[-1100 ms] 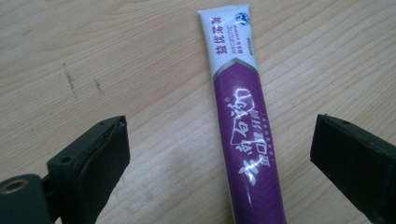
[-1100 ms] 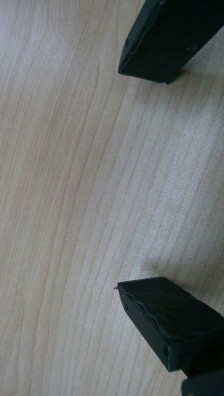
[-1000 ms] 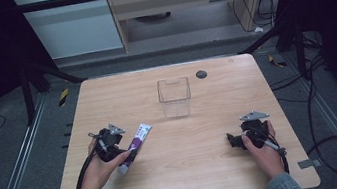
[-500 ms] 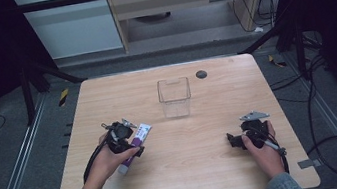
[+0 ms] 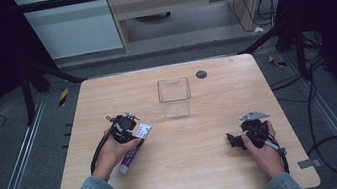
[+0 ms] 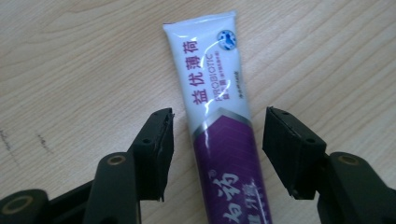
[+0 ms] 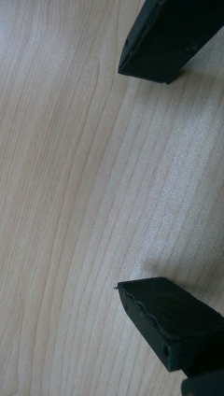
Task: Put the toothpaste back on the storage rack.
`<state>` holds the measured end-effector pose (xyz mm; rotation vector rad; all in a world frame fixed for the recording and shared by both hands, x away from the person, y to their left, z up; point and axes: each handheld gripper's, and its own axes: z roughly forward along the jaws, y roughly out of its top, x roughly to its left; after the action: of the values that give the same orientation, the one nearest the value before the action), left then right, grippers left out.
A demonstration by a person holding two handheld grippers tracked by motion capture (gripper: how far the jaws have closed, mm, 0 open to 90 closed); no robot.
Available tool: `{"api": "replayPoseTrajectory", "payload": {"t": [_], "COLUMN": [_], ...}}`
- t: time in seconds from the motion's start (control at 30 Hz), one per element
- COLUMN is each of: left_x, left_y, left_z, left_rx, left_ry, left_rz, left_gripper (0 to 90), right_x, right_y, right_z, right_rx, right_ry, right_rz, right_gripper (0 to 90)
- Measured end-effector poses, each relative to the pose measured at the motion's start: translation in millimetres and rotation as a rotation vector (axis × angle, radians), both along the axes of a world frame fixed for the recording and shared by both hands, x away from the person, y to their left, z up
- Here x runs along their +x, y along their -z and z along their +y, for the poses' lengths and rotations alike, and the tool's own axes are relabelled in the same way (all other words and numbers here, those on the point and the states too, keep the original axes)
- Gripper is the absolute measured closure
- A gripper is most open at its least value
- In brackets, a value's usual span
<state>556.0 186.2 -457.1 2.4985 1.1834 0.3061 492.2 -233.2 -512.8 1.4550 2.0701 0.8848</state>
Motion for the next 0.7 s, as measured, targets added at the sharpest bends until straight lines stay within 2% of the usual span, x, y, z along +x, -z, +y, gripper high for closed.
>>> {"api": "replayPoseTrajectory", "payload": {"t": [0.27,0.43,0.7], "left_x": [5.1,6.5,8.6], "left_y": [2.3,5.1,6.8], "left_z": [-1.9,-4.9,-7.7], "left_rx": [-0.005,0.012,0.012], "left_ry": [-0.002,0.013,-0.004], "left_rz": [0.016,0.034,0.036], "left_gripper": [46.3,47.3,50.0], "right_x": [0.0,0.0,0.0], "right_y": [0.0,0.0,0.0], "right_z": [0.0,0.0,0.0], "right_rx": [0.0,0.0,0.0], "right_ry": [0.0,0.0,0.0], "right_rz": [0.0,0.0,0.0], "right_gripper": [0.3,0.4,0.3]}}
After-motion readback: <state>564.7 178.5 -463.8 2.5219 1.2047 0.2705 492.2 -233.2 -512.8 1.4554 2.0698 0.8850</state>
